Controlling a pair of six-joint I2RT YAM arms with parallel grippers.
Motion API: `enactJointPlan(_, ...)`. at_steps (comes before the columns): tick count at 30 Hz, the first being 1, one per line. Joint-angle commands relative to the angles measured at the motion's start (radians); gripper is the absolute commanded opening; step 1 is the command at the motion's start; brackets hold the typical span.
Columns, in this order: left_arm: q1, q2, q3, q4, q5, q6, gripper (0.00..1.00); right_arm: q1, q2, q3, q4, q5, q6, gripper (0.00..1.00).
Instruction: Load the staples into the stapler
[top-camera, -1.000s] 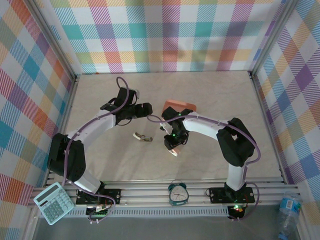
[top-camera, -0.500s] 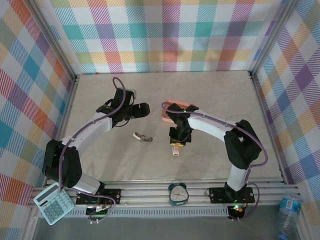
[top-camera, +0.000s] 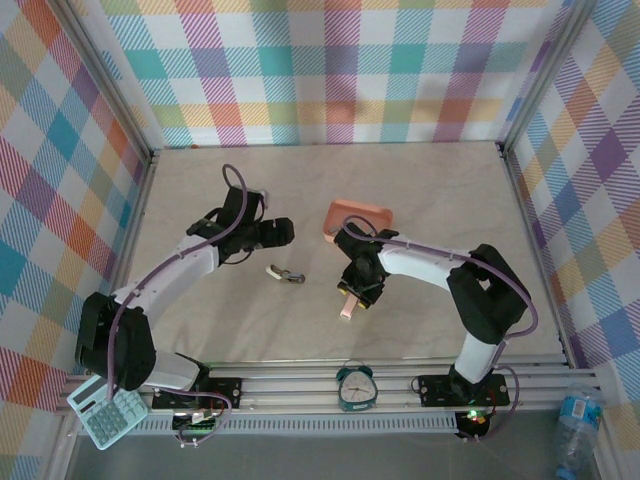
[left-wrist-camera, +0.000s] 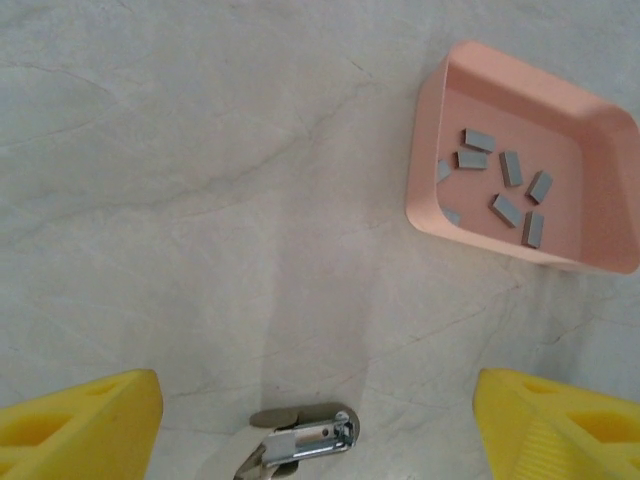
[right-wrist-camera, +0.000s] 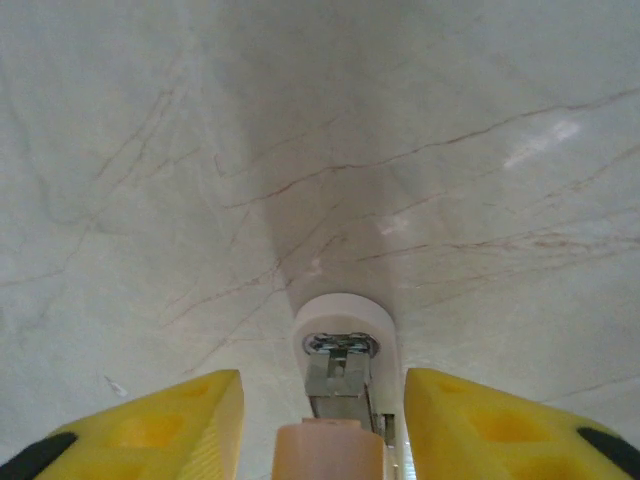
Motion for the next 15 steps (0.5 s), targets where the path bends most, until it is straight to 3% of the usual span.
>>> enactJointPlan(1, -0.019, -0.05, -0.013, -0.04, -0.021, 0.033, 0.81, 0.005, -0.05, 0.007, -0.005, 0.042, 0.019, 0.58)
enactJointPlan(7, -0.098, -0.068, 0.028, -0.117, -0.022, 0.041, 0.78, -0.038, -0.174, -0.025, 0.028, 0.036, -0.156, 0.65)
enactJointPlan(15, -0.334, 0.066, 0.17, -0.246, -0.068, 0.029, 0.73, -0.265, -0.304, -0.146, 0.084, -0.155, -0.441, 0.62)
